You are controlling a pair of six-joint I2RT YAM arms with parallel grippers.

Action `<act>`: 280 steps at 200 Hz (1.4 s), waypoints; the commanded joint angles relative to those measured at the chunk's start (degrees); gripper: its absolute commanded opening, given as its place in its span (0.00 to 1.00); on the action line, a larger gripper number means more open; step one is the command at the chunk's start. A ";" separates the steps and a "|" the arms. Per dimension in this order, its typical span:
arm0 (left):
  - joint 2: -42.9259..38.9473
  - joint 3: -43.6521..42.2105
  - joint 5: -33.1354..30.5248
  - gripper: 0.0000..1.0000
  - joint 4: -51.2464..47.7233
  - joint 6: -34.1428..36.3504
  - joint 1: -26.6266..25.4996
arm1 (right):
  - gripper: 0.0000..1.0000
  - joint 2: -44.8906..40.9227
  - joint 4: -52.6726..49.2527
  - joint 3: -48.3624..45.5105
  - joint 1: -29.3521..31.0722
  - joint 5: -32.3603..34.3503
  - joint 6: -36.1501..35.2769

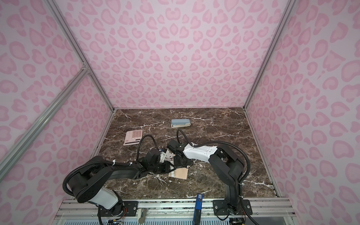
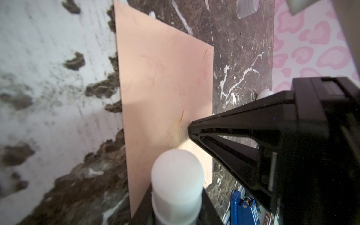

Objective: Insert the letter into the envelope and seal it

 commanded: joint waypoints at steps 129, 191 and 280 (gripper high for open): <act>-0.49 0.38 -0.02 0.04 -0.71 0.99 0.22 | 0.18 3.94 0.42 -2.16 0.37 -4.11 -0.11; -0.35 0.08 -0.09 0.04 -0.49 0.86 0.22 | 0.17 2.99 0.12 -2.25 -0.25 -4.62 -1.11; -0.72 -0.10 -0.24 0.04 -0.60 0.94 0.22 | 0.00 3.90 0.34 -2.12 -0.38 -4.52 -1.13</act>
